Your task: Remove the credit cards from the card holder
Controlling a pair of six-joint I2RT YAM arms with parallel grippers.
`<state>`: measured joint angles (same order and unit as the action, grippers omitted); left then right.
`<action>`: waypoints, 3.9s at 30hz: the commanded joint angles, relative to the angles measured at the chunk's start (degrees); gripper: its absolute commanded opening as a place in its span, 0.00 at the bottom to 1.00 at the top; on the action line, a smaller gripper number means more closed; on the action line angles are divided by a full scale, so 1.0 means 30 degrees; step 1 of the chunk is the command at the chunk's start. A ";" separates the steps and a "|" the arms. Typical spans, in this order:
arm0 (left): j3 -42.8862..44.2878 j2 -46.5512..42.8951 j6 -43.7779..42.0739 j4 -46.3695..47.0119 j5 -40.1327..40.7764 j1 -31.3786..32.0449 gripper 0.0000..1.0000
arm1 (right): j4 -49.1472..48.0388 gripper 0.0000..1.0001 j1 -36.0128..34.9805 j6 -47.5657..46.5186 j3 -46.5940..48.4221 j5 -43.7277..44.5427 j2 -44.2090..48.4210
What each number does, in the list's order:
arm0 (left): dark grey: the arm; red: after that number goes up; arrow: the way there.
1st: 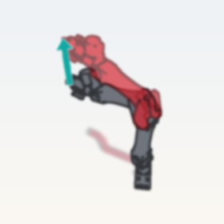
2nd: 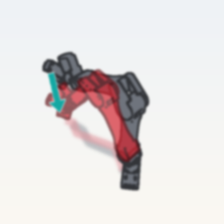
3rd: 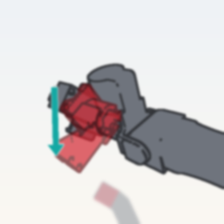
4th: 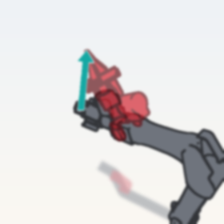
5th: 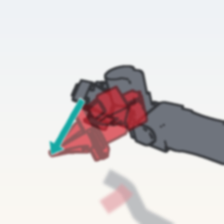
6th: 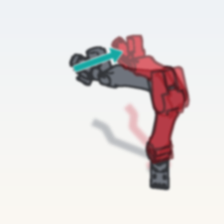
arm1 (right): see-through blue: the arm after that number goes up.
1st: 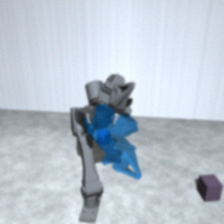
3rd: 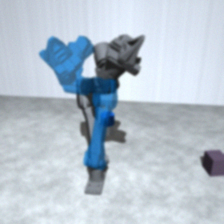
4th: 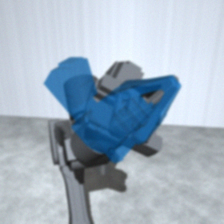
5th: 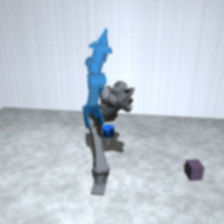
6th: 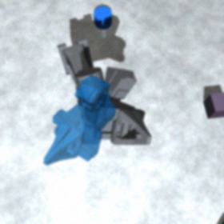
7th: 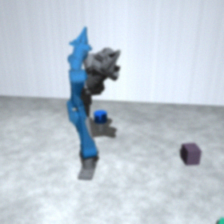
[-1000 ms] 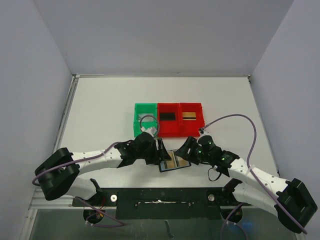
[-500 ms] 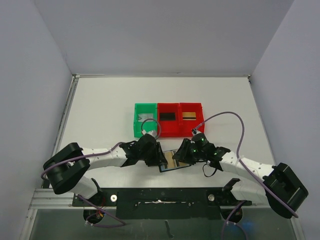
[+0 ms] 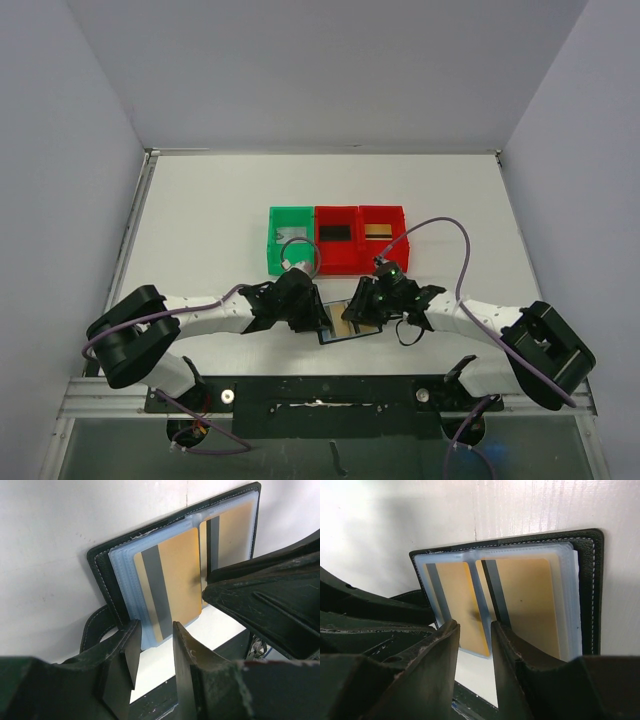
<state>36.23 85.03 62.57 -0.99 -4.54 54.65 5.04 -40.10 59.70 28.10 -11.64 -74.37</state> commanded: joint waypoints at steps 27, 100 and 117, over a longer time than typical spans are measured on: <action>-0.0243 0.0103 0.0229 0.0452 0.0517 0.0005 0.25 | -0.0154 0.27 -0.0528 -0.0213 0.0449 0.0273 -0.0455; 0.1300 0.0439 -0.1734 -0.3469 0.2443 0.0620 0.00 | -0.0382 0.00 0.0922 0.0596 -0.2003 -0.0633 0.3417; 0.2150 -0.1459 -0.2058 -0.3537 0.2431 0.0708 0.36 | -0.0930 0.20 0.0649 0.0492 -0.1366 -0.1011 0.2985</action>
<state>40.23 84.97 57.69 -11.29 1.85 56.64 4.80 -37.87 61.73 21.04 -14.59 -65.06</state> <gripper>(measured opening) 0.298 0.162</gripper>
